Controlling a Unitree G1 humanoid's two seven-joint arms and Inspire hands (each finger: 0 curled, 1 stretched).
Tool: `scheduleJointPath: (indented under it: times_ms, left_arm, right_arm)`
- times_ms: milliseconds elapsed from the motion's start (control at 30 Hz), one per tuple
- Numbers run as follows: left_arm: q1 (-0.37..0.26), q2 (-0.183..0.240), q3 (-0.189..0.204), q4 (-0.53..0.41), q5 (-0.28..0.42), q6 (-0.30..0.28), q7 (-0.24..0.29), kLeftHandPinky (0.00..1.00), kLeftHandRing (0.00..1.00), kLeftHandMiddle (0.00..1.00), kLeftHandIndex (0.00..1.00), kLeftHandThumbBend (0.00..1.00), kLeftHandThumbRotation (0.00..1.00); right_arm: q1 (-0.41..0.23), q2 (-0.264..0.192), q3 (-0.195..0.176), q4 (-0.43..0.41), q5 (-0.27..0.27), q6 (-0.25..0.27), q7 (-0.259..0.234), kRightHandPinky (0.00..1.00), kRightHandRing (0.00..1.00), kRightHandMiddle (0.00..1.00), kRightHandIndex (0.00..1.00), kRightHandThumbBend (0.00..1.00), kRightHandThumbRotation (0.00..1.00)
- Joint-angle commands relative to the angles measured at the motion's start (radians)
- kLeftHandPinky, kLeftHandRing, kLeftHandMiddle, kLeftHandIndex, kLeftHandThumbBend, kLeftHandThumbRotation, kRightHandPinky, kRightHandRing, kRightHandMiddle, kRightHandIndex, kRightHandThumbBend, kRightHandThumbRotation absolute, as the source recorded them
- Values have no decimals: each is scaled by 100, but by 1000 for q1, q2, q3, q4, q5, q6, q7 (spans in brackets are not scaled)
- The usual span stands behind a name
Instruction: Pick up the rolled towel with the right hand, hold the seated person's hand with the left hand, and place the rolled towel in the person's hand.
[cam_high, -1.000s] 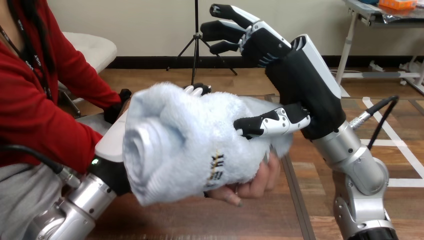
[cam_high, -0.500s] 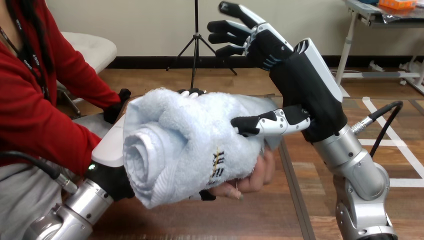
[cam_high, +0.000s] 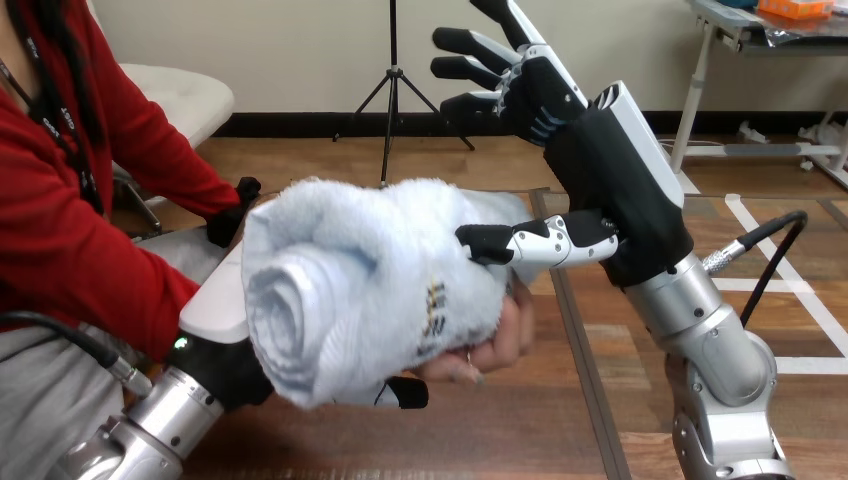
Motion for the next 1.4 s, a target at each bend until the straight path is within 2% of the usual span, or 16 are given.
scheduleJointPath:
  times_ms: [0, 433, 867, 1367]
  left_arm:
    - [-26, -2, 29, -44, 7, 8, 24, 100, 100, 100, 100, 100, 77]
    - [-18, -4, 23, -55, 26, 38, 21, 100, 100, 100, 100, 100, 80]
    - [-20, -8, 16, -36, 50, 31, 50, 100, 100, 100, 100, 100, 83]
    - [-19, -9, 10, -29, 55, 40, 50, 100, 100, 100, 100, 100, 87]
  right_arm:
    - [-14, -3, 5, -46, -3, 8, -22, 75, 87, 91, 100, 100, 48]
    - [-3, -3, 9, -49, -13, 17, -34, 75, 87, 91, 100, 100, 51]
    - [13, -4, 10, -68, -21, 43, -40, 77, 88, 92, 100, 100, 55]
    - [27, -4, 13, -84, -19, 65, -38, 78, 89, 93, 100, 100, 56]
